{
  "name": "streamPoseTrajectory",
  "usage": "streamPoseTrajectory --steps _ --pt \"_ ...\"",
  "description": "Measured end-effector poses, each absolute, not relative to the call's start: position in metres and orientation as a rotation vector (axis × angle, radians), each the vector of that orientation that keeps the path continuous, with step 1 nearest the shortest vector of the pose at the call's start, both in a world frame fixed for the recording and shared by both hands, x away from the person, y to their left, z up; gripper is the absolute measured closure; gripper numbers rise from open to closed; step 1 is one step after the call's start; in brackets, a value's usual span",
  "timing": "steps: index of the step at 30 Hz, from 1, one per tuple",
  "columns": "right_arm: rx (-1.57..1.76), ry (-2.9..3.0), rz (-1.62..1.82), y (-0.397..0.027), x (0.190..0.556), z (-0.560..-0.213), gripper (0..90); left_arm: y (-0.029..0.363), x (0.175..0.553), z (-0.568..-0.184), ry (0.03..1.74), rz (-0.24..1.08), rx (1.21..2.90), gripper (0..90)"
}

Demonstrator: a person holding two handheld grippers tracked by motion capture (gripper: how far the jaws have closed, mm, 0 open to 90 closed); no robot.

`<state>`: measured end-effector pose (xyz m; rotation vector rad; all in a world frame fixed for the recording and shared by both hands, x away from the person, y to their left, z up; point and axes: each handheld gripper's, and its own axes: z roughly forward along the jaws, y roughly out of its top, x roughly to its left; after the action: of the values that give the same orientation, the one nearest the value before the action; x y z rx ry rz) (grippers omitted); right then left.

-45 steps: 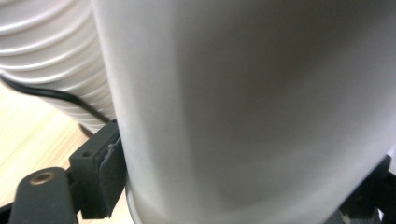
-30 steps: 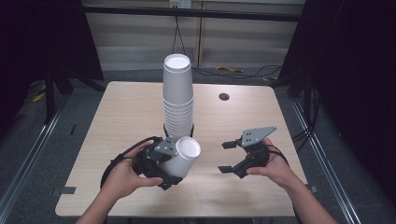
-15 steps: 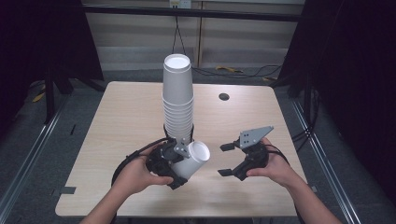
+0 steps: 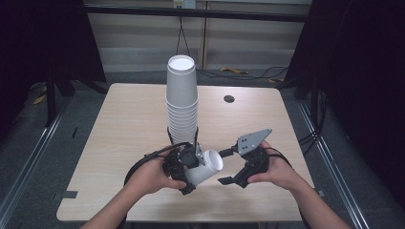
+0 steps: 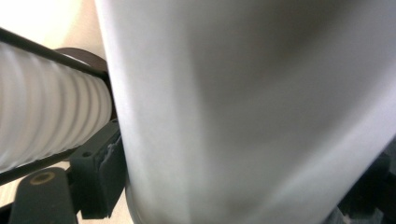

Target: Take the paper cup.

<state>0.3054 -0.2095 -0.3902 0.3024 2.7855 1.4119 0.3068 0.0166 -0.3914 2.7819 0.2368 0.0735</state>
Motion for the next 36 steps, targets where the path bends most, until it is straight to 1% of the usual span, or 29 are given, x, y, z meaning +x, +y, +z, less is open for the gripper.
streamPoseTrajectory --steps 12,21,36 --pt "0.263 2.804 1.414 -0.2 0.304 -0.387 13.4 0.005 0.307 -0.392 0.22 0.048 2.799 13.9" --pt "0.258 2.825 1.397 -0.194 0.305 -0.39 13.5 -0.001 0.305 -0.392 0.174 0.042 2.819 13.9" --pt "0.246 2.833 1.394 -0.191 0.305 -0.392 13.7 -0.006 0.303 -0.396 0.161 0.022 2.84 13.6"
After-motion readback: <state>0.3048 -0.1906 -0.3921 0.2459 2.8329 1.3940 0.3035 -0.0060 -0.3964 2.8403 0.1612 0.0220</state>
